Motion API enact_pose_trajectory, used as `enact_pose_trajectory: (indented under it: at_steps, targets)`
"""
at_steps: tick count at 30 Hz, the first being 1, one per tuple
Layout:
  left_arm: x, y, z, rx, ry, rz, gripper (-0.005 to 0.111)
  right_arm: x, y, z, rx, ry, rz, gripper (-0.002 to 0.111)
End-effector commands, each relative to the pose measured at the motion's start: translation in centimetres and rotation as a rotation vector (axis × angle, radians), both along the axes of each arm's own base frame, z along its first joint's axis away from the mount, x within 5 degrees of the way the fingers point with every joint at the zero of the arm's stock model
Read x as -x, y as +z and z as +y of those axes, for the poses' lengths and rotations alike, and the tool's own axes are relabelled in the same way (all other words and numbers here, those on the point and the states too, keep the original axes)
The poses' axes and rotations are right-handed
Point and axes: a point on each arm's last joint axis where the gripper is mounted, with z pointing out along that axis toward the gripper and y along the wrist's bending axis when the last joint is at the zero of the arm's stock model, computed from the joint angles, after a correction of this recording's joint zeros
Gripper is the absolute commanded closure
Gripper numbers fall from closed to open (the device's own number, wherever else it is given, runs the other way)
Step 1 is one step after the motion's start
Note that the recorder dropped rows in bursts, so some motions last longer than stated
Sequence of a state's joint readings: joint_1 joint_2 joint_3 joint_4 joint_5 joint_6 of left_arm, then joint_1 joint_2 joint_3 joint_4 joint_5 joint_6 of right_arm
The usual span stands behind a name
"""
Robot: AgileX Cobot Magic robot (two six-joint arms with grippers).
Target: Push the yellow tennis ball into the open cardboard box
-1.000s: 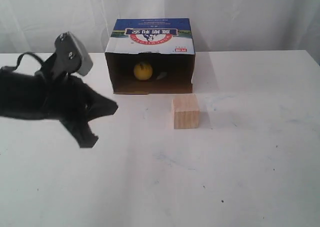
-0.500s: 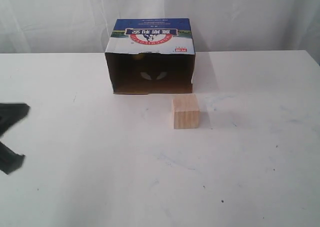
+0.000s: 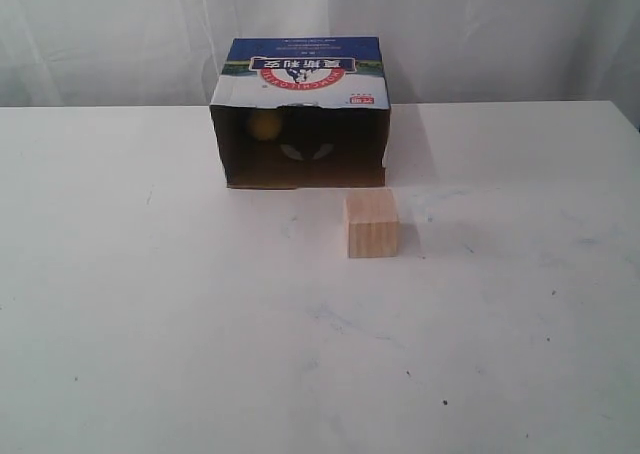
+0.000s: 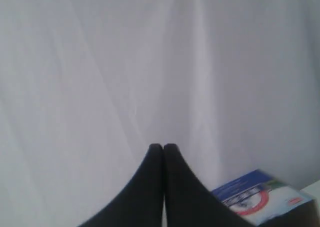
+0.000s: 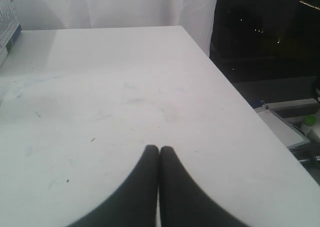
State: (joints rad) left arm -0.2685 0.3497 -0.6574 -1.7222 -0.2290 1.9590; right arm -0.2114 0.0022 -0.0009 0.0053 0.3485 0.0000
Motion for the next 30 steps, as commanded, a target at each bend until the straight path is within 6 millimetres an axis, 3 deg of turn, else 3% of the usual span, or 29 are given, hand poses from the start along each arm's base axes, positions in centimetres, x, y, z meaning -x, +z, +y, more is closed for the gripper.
enact_pose_trajectory:
  at_steps: [1,4,6,10,13,30]
  targets:
    - [0.7,0.5,-3.2,0.008,-0.39,-0.04,0.107,0.0,0.0,0.0,-0.006,-0.006,-0.007,0.108]
    - [0.6,-1.0,-5.3,0.121,-0.7,0.098,0.107,0.0,0.0,0.0,-0.006,-0.006,-0.007,0.108]
    - [0.2,-2.6,-6.3,0.109,-0.813,0.199,0.107,0.0,0.0,0.0,-0.006,-0.006,-0.007,0.108]
    - [-0.6,-6.4,-7.1,-0.094,-0.834,0.345,0.107,0.0,0.0,0.0,-0.006,-0.006,-0.007,0.108]
    - [-0.8,-7.9,-7.2,-0.13,-0.823,0.385,0.107,0.0,0.0,0.0,-0.006,-0.006,-0.007,0.108]
    - [0.2,-8.2,-7.7,-0.171,-0.941,0.394,0.107,0.0,0.0,0.0,-0.006,-0.006,-0.007,0.108]
